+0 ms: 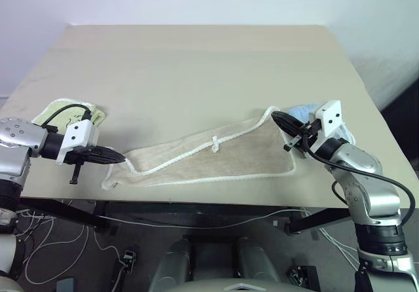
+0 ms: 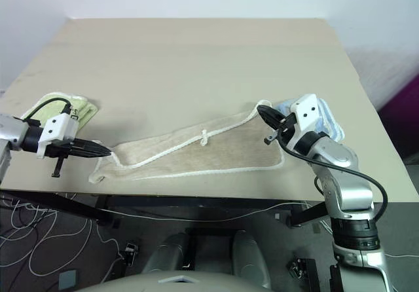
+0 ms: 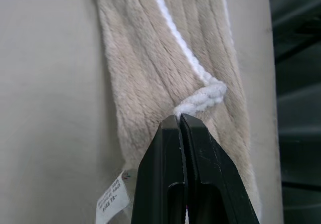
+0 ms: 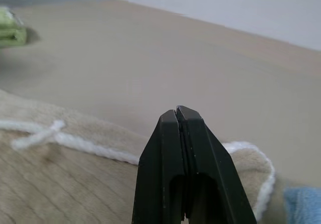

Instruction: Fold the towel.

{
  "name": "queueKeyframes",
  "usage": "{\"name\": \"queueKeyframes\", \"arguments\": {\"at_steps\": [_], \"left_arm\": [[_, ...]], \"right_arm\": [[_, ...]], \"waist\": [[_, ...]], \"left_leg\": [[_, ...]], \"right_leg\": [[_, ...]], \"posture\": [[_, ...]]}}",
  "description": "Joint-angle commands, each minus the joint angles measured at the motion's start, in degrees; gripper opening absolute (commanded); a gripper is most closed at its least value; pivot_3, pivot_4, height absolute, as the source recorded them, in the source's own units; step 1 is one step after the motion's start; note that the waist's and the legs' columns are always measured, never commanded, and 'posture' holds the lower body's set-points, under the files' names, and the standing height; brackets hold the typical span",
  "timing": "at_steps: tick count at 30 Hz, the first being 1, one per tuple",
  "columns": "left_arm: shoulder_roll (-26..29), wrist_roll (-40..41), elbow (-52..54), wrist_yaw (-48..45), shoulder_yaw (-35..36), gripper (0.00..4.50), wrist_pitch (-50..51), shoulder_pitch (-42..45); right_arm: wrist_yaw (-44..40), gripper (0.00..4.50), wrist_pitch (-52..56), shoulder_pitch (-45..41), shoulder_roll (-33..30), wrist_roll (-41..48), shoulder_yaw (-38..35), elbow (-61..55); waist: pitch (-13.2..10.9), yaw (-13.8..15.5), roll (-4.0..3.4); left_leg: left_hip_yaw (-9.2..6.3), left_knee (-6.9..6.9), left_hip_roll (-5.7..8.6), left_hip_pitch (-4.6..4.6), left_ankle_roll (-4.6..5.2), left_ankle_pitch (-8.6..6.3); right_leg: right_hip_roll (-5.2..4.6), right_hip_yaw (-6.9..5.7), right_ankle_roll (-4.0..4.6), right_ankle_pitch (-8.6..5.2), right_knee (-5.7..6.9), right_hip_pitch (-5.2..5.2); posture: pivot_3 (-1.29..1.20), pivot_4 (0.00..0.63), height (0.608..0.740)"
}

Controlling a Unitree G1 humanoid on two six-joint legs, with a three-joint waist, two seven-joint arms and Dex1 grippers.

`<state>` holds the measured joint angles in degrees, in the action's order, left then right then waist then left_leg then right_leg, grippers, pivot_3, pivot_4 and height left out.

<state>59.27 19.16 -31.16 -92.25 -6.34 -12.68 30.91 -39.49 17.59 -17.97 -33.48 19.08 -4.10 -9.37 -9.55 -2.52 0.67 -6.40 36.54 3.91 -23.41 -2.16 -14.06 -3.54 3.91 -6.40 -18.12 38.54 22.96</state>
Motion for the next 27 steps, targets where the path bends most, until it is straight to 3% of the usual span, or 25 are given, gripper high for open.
{"name": "queueKeyframes", "arguments": {"at_steps": [1,8,15,19,27], "left_arm": [[-0.56,-0.66,1.28,0.66,2.35,0.00,0.34,0.31],[-2.31,-1.66,1.35,2.35,3.61,0.00,0.17,-0.46],[-3.74,-1.74,3.81,4.42,5.00,0.00,0.67,-3.26],[-4.76,-1.47,6.27,6.11,5.93,0.00,1.34,-5.59],[-5.55,-1.11,11.90,9.04,7.97,0.00,2.85,-11.70]], "right_arm": [[-4.20,0.88,-7.71,-5.24,-4.72,-7.87,4.05,6.16],[-7.20,3.18,-32.44,-20.18,-12.61,-26.99,14.91,31.59],[-6.67,3.18,-51.08,-35.15,-11.47,-38.90,23.65,55.63],[-0.05,3.18,-56.50,-43.32,-9.24,-47.71,29.09,66.78],[6.76,3.18,-61.99,-50.38,-5.37,-55.41,34.28,76.66]], "waist": [[0.00,-0.08,-0.01],[-0.03,-0.16,-0.04],[-0.05,-0.73,-0.06],[-0.06,-1.49,-0.08],[-0.06,-1.64,-0.08]], "left_leg": [[0.01,0.01,-0.01,0.00,0.00,0.00],[0.09,0.02,0.00,0.00,0.00,0.00],[0.15,0.00,-0.01,-0.01,-0.01,0.00],[0.13,-0.02,-0.01,-0.01,-0.01,0.01],[0.23,-0.04,0.00,-0.01,-0.03,0.02]], "right_leg": [[0.01,0.00,0.00,0.00,0.01,0.01],[0.02,0.02,0.00,0.00,0.05,0.08],[0.01,0.09,0.00,0.00,0.09,0.14],[0.02,0.09,0.01,-0.01,0.12,0.17],[-0.02,0.18,0.10,-0.06,0.46,0.41]], "posture": [[0.00,0.150,0.740],[0.00,0.150,0.740],[0.00,0.150,0.740],[0.00,0.150,0.740],[0.00,0.150,0.740]]}}
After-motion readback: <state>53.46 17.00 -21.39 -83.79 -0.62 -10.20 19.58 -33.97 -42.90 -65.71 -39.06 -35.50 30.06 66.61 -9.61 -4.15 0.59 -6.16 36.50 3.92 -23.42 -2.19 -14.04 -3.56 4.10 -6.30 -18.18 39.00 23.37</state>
